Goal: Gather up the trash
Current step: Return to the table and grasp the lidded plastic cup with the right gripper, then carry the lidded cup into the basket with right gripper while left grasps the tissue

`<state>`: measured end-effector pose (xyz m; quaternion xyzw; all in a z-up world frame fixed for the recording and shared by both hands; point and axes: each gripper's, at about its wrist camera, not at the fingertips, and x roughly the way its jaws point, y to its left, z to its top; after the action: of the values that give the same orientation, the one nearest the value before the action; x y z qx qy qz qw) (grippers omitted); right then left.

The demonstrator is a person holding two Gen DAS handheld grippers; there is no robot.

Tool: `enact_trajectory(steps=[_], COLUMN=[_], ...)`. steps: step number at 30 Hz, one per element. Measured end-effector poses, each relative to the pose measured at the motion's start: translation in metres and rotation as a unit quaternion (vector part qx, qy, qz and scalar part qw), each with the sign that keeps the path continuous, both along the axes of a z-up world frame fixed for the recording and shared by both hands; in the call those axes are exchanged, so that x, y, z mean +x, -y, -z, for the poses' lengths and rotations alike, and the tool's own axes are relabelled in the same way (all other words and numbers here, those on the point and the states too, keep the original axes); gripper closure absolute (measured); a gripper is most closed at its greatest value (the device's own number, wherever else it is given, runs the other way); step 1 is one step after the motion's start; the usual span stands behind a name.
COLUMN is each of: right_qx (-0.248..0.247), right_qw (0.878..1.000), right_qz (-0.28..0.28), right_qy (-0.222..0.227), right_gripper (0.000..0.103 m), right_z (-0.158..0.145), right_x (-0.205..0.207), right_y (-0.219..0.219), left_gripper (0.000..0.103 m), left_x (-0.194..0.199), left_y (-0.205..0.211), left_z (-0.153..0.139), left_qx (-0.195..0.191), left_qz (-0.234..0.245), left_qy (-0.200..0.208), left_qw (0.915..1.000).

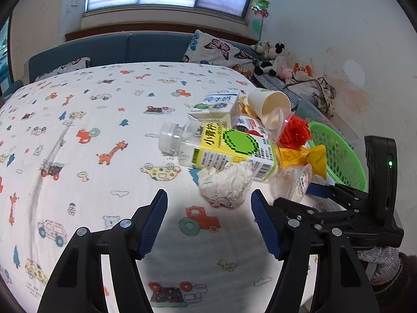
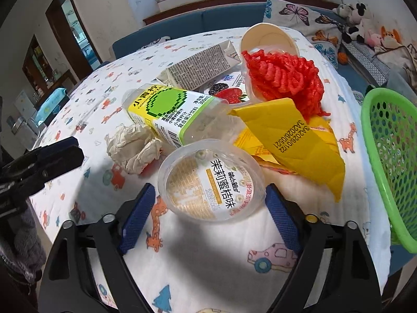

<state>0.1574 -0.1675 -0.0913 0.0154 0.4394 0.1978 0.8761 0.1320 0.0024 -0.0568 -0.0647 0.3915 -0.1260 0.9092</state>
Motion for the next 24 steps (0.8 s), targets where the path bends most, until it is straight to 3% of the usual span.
enact_trajectory(steps=[2,9,12,24], right_qx=[0.002,0.004,0.002,-0.003], right_qw=[1.0,1.0,1.0,1.0], right_qz=[-0.001,-0.008,-0.012,-0.015], right_qy=[-0.003,0.0,0.005,0.02], right_gripper=[0.032,0.032,0.032,0.032], right_z=[0.0,-0.005,-0.011,-0.029], right_x=[0.001,-0.008,-0.014,-0.041], right_y=[0.0,0.009,0.011,0.029], left_gripper=[0.039,0.039,0.032,0.032], left_x=[0.002,0.016,0.025,0.045], left_y=[0.004,0.015,0.018,0.02], left_z=[0.002,0.011,0.015,0.031], left_qx=[0.004,0.011,0.015,-0.002], left_qz=[0.005,0.016,0.013,0.015], left_qy=[-0.002,-0.016,-0.022,-0.044], left_qw=[1.0,0.9997,0.9996,0.9989])
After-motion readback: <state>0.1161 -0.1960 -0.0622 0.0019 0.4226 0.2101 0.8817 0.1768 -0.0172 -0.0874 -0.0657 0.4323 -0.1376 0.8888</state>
